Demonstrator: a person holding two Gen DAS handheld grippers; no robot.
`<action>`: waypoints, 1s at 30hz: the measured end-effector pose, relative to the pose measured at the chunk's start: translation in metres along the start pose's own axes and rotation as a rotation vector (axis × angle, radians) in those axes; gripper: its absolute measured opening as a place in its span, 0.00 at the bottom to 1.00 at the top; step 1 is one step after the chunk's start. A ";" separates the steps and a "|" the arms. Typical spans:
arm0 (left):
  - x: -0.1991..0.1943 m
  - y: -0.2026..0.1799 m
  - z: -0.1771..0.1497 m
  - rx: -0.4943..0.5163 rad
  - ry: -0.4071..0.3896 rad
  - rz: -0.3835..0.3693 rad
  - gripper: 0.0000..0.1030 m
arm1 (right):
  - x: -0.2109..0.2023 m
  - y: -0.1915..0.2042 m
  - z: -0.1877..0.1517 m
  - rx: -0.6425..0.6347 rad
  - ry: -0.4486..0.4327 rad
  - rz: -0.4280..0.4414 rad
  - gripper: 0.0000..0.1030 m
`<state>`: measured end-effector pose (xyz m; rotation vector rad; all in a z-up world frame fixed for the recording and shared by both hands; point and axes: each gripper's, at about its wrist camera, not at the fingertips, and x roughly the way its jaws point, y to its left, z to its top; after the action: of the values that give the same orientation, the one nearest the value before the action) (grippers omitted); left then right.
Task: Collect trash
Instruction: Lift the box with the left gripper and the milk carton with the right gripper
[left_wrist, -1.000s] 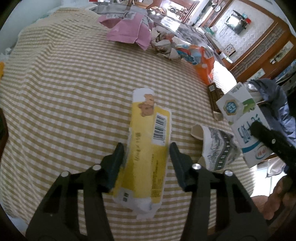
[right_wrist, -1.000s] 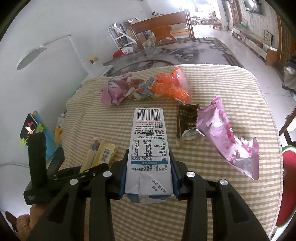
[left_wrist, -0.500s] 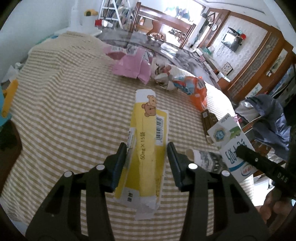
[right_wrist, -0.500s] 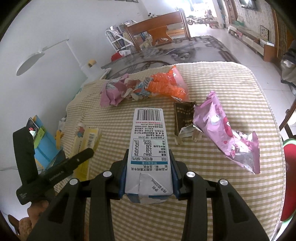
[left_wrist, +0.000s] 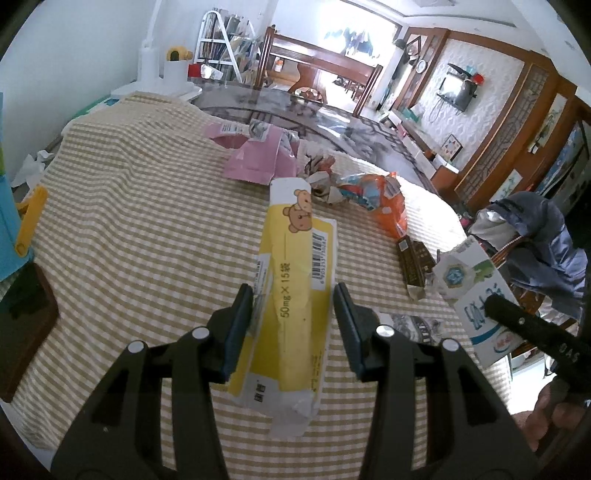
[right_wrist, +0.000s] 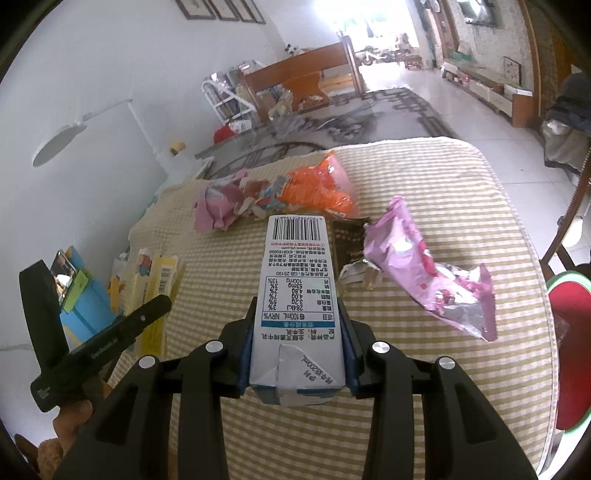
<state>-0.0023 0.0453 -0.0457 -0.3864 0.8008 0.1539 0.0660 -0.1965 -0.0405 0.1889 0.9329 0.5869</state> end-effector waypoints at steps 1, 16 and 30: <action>-0.001 0.000 0.000 0.002 -0.002 -0.002 0.42 | -0.002 -0.002 0.000 0.010 -0.006 0.000 0.36; -0.003 -0.010 -0.002 0.033 -0.008 -0.049 0.42 | -0.021 -0.024 -0.006 0.096 -0.040 -0.004 0.36; 0.003 -0.024 -0.008 0.070 0.038 -0.165 0.42 | -0.025 -0.028 -0.008 0.110 -0.047 -0.003 0.36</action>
<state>0.0004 0.0204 -0.0462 -0.3886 0.8058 -0.0348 0.0596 -0.2341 -0.0391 0.2990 0.9207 0.5267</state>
